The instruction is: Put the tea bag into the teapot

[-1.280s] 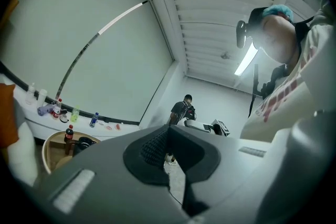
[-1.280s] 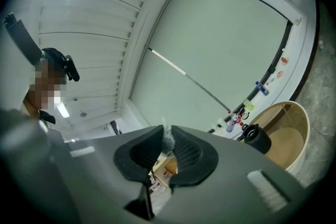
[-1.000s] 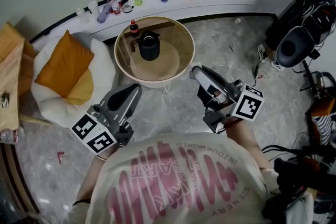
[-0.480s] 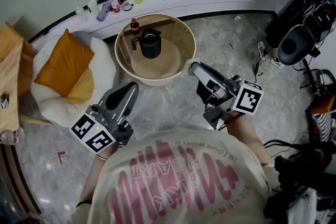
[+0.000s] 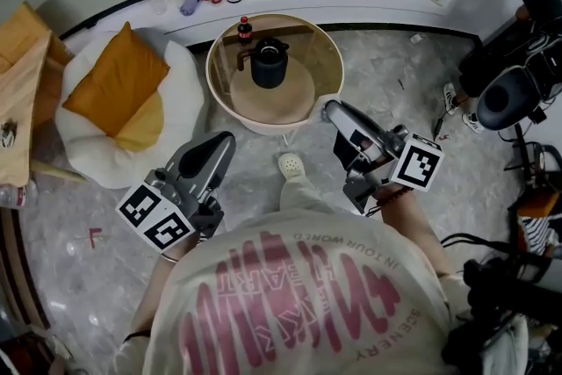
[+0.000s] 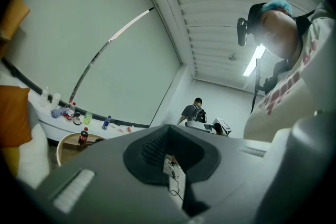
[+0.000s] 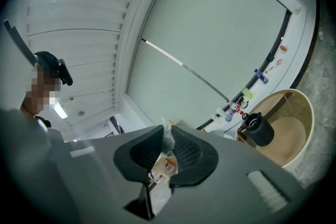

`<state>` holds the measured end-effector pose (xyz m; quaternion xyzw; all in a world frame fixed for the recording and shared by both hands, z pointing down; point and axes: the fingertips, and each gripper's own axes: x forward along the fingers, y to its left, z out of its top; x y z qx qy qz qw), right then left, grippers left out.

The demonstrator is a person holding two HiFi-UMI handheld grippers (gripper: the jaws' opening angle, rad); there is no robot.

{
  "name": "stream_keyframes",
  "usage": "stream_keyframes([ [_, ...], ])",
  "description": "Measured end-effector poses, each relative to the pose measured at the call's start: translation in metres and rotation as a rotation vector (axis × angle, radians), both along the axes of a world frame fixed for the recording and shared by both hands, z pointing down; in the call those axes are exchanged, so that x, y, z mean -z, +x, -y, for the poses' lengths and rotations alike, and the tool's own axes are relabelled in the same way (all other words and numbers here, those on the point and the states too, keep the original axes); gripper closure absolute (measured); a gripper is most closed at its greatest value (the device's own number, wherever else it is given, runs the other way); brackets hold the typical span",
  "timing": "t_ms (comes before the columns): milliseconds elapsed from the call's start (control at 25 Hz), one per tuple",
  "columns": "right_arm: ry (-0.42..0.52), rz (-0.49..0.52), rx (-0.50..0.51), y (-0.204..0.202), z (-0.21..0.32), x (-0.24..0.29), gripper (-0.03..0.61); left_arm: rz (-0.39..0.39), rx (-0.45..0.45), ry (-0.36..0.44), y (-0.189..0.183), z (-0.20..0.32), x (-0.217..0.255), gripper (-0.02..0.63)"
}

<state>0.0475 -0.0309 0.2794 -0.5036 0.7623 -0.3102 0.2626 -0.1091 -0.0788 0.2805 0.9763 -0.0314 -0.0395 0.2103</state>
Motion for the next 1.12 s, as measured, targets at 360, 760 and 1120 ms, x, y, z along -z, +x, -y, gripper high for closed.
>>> stream_keyframes([
  [360, 0.049, 0.014, 0.090, 0.007, 0.026, -0.005, 0.531, 0.005, 0.111, 0.028, -0.006, 0.011, -0.009, 0.604],
  [760, 0.017, 0.057, 0.138, 0.070, 0.118, -0.016, 0.531, 0.060, 0.190, -0.018, 0.040, 0.083, -0.012, 0.604],
  [1120, -0.080, 0.069, 0.196, 0.123, 0.197, -0.061, 0.531, 0.116, 0.333, -0.138, 0.072, 0.145, -0.039, 0.604],
])
